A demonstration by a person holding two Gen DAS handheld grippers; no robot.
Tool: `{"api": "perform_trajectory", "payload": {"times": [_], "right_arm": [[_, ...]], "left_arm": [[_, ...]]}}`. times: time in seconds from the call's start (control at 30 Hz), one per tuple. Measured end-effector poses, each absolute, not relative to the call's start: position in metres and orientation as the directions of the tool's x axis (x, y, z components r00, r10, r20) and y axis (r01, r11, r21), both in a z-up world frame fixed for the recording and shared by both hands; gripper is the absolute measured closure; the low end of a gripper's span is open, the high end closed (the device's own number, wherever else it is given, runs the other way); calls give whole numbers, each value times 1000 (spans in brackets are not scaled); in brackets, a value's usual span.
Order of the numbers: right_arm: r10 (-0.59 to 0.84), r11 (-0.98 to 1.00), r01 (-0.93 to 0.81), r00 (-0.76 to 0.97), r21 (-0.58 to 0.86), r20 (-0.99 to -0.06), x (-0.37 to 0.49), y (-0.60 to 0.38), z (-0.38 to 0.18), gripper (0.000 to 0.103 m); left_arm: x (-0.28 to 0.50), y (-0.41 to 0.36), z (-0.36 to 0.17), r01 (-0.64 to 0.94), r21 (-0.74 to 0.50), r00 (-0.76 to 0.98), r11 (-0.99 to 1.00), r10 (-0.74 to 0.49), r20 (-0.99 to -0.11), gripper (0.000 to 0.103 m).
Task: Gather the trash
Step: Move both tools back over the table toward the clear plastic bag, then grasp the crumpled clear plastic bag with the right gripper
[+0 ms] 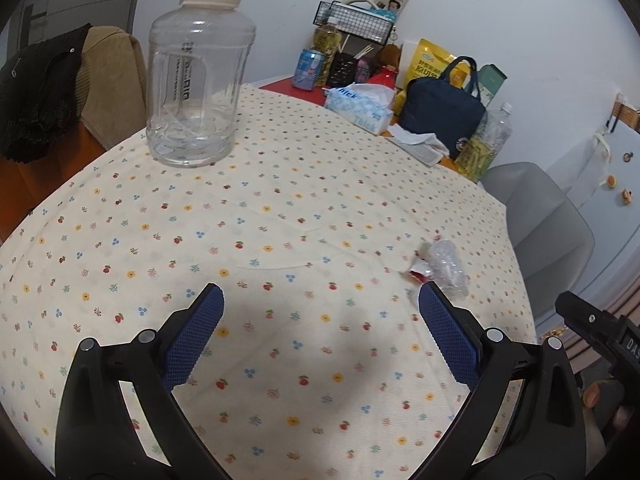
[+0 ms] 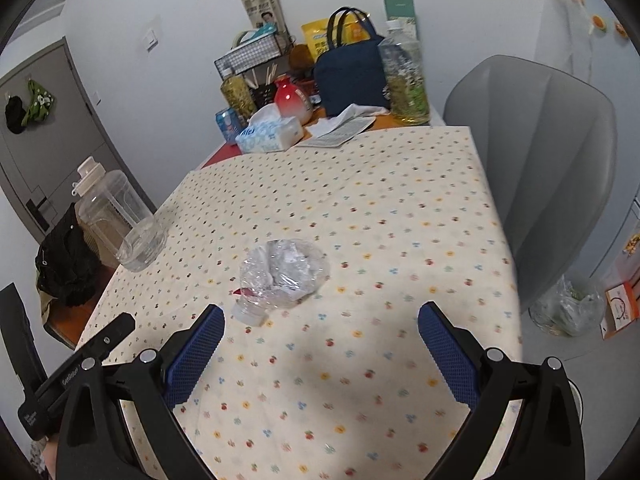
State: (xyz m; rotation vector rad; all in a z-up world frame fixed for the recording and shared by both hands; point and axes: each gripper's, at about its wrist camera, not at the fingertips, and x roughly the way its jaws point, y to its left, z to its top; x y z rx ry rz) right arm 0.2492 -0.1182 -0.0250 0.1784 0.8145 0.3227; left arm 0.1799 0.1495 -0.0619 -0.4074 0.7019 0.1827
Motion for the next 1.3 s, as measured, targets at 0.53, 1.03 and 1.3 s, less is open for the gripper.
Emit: {"api": "perform_trajectory", "payload": {"times": [0.53,1.03,1.3], "right_arm": [[316,946,-244,541,214,-779,323,-39,-67,8],[281,958,-195,511,209,-812,346,-31,-91,23],[321,947,-213,538,242,-780,330,-52,-76,23]], "left_arm": [[197,188,-90,-355,-316,723,880,45,-689,6],[206,191,-96,-354,-320,714,879,33,-700,6],[214,170,-85,-330,-292,723,898,42,-689,6]]}}
